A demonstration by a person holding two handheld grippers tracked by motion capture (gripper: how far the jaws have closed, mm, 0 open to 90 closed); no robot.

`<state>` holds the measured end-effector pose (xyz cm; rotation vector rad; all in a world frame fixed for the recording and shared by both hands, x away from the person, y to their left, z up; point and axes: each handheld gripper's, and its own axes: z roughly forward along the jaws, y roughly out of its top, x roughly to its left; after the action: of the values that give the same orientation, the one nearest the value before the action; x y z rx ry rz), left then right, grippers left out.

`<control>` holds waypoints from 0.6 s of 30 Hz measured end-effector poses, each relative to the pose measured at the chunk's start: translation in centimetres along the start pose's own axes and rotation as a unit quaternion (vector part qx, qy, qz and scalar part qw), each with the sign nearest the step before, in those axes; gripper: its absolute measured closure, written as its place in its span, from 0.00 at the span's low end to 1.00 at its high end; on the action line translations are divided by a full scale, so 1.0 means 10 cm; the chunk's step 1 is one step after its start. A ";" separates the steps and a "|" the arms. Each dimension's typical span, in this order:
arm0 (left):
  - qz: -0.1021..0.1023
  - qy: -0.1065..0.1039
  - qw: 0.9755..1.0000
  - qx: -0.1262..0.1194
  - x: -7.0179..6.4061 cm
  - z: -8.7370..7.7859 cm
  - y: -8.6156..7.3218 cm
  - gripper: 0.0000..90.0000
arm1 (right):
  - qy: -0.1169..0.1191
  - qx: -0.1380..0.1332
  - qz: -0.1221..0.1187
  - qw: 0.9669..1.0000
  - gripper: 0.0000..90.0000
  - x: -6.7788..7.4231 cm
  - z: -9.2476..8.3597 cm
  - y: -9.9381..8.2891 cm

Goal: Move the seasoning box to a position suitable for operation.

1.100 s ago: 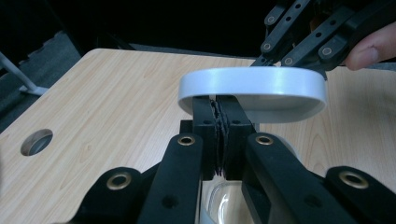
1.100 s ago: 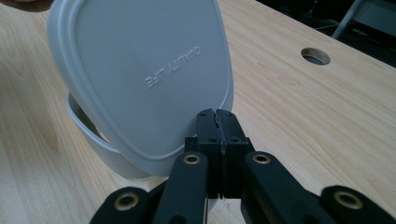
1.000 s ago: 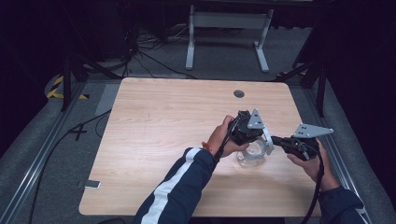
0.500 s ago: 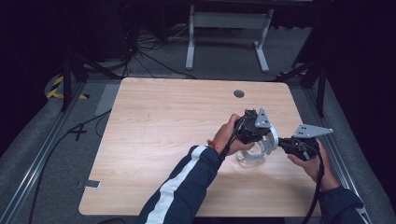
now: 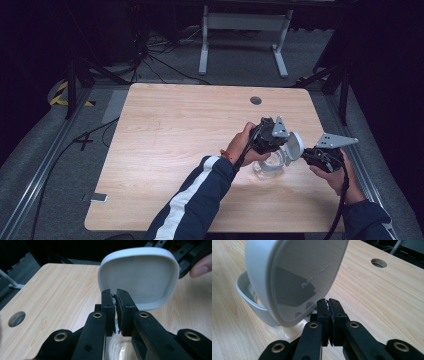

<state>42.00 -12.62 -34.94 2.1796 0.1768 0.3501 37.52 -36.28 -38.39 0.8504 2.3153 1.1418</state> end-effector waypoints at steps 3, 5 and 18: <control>-0.005 0.005 1.000 0.005 0.04 -0.05 -0.07 0.94 | -0.003 -0.002 0.001 1.000 0.98 -0.01 -0.01 -0.01; -0.007 0.006 1.000 0.008 0.05 -0.07 -0.09 0.94 | -0.004 -0.002 0.001 1.000 0.98 -0.01 -0.01 -0.01; -0.012 0.032 0.999 0.042 0.18 -0.50 -0.50 0.94 | -0.008 0.004 0.003 1.000 0.99 -0.04 -0.02 -0.02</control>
<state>42.16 -5.38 -35.86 2.2473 0.2580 0.4053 37.58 -36.79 -38.42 0.8657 2.3083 1.1247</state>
